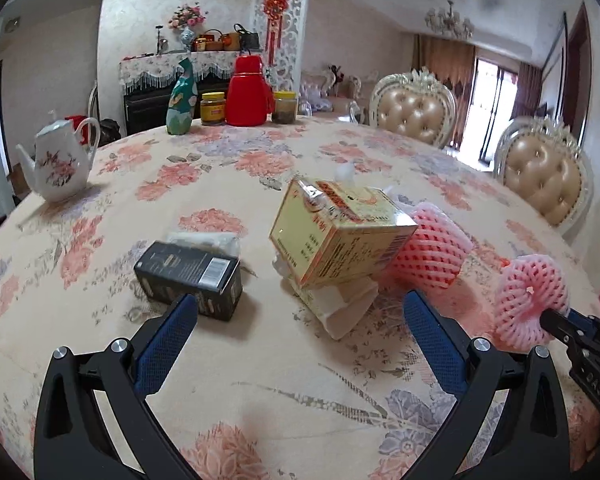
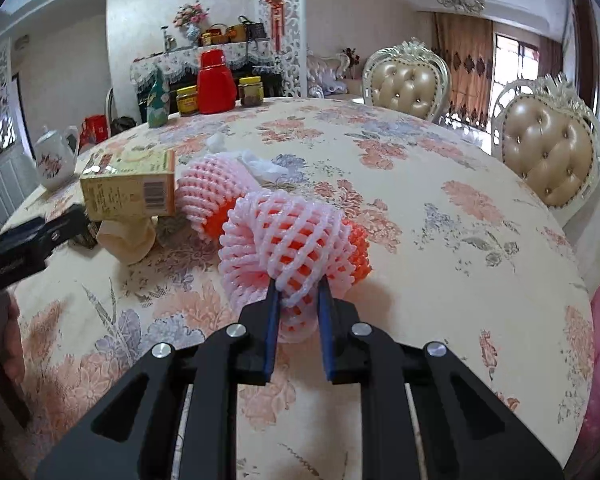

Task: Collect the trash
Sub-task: 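Grasp the yellow-green cardboard box with the left tool, then carry the cardboard box and foam net over to the pink bin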

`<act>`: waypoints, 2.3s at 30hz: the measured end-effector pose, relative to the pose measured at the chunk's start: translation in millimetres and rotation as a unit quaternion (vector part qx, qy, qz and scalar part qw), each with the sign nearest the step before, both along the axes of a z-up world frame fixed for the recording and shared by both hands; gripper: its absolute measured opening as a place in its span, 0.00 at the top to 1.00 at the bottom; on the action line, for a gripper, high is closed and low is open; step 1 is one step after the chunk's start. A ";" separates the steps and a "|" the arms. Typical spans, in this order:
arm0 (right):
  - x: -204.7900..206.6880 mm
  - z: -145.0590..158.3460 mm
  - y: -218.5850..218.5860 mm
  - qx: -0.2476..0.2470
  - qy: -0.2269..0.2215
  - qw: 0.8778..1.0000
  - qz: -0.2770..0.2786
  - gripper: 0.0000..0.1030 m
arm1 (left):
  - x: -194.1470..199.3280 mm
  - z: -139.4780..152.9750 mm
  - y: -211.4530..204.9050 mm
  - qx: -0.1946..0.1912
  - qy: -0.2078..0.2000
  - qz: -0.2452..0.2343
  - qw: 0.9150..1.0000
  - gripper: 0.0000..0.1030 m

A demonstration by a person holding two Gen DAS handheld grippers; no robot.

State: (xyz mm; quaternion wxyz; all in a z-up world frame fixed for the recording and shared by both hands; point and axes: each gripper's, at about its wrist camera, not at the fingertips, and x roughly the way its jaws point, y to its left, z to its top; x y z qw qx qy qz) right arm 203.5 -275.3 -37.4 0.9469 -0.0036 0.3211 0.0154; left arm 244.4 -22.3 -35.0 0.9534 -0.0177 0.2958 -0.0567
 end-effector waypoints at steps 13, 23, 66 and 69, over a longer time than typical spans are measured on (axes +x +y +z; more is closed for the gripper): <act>-1.9 -0.1 -5.0 0.014 -0.002 1.000 -0.007 0.83 | 72.4 6.5 -12.8 0.058 0.005 -0.113 0.992 0.06; -0.1 -1.5 -11.9 0.034 0.003 0.999 -0.010 0.83 | 32.3 -4.3 -35.2 0.057 0.002 -0.157 0.986 0.40; -80.1 28.7 -53.7 0.053 -0.065 0.997 -0.002 0.83 | -109.6 19.5 -98.3 0.019 -0.088 -0.034 0.995 0.42; -87.6 30.8 -66.4 0.054 -0.070 0.996 -0.009 0.83 | -111.1 19.4 -114.3 0.024 -0.092 -0.046 0.994 0.42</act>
